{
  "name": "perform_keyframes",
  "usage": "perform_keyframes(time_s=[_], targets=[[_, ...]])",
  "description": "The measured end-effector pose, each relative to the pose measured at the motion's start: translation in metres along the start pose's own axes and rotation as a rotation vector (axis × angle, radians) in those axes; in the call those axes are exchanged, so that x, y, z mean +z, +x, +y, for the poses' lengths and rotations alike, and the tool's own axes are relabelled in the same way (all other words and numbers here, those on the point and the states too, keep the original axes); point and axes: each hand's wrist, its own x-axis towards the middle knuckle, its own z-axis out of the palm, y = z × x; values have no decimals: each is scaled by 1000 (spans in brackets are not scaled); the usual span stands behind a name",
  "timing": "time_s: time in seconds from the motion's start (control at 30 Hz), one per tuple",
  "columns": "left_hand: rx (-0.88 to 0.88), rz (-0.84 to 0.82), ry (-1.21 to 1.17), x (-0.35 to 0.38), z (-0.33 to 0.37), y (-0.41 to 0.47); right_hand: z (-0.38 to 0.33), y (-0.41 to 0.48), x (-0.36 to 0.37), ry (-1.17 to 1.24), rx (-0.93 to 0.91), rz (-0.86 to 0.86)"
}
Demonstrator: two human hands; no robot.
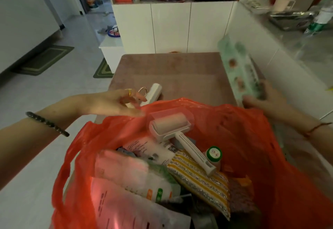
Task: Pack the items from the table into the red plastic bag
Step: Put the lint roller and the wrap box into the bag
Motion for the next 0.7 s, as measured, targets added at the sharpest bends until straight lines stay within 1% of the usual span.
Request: perform_keyframes(time_s=[0.03,0.07,0.17,0.23,0.3,0.33,0.37,0.4,0.43,0.47,0.5,0.53,0.57,0.6,0.63,0.67,0.7], targets=[[-26,-18,47,2,-1,-6,-15,-9,-11,73,-52,75],[-38,-23,100,5,-3,-9,-36,-17,-24,142,-45,122],[-12,66,249,11,-4,-18,-106,-50,-54,288,-208,147],[19,154,231,13,-5,-23,-139,-80,-48,365,-311,76],[12,233,126,14,-7,-29,-167,-104,-33,503,-417,18],[19,249,70,14,-8,-32,-179,-114,-24,527,-467,-24],[30,260,14,13,-9,-35,-183,-120,-11,531,-472,-65],[44,262,-39,13,-9,-39,-171,-117,8,516,-416,-93],[49,259,-84,13,-10,-42,-146,-111,16,404,-308,-63],[58,235,-131,12,-10,-46,-90,-98,24,165,-160,-27],[67,195,-195,13,-9,-51,-7,-58,61,-22,-102,-10],[73,145,-273,13,-8,-56,53,-23,91,-136,-114,-106],[78,131,-331,14,-9,-58,82,-7,104,-242,-165,-105],[80,148,-361,13,-12,-59,79,-16,103,-245,-207,-163],[79,197,-361,13,-15,-59,37,-60,90,-230,-219,-156],[80,245,-348,14,-17,-60,-46,-109,67,-140,-267,-191],[87,265,-379,16,-20,-60,-101,-132,66,-90,-278,-253]])
